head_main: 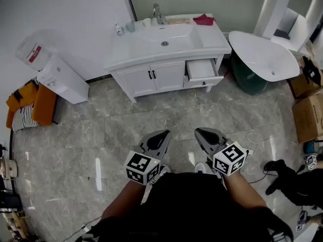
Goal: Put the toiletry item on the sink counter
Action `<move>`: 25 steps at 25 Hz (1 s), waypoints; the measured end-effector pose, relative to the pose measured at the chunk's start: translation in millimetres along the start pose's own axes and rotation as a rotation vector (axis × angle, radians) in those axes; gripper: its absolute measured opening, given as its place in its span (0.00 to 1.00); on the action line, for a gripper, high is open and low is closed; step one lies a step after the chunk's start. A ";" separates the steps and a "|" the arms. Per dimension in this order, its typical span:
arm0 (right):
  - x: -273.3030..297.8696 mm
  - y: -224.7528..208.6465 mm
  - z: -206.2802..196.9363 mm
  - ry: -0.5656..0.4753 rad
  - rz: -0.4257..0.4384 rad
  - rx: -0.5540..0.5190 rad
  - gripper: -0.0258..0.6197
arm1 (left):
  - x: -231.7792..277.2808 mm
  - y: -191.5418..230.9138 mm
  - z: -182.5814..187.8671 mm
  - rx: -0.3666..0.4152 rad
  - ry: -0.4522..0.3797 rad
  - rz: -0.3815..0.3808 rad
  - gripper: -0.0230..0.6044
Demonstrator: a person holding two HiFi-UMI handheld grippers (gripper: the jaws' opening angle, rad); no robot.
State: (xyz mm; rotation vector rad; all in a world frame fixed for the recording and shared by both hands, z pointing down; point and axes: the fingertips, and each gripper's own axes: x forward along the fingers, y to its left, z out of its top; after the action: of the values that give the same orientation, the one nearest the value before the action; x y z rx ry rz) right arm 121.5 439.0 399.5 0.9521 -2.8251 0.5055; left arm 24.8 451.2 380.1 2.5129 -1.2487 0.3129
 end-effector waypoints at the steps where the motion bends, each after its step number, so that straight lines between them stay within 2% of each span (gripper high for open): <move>1: 0.5 0.5 -0.1 0.000 0.001 0.005 0.04 | -0.7 0.9 0.4 0.001 -0.001 0.001 0.04; 11: 7.0 -1.9 2.2 -0.003 -0.012 0.017 0.04 | -0.7 9.3 4.7 -0.001 -0.005 0.002 0.04; 18: 11.8 -13.5 -2.7 0.006 -0.059 0.053 0.05 | 3.7 20.8 -6.4 -0.062 0.020 0.000 0.04; 25: 27.6 7.6 -13.1 0.052 -0.042 0.011 0.05 | -7.9 30.1 -9.7 -0.046 0.018 -0.009 0.04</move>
State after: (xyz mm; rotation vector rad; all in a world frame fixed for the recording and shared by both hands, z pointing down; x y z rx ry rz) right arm 95.0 433.6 415.6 0.9836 -2.7524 0.5340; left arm -4.5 443.5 391.9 2.4714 -1.2230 0.3009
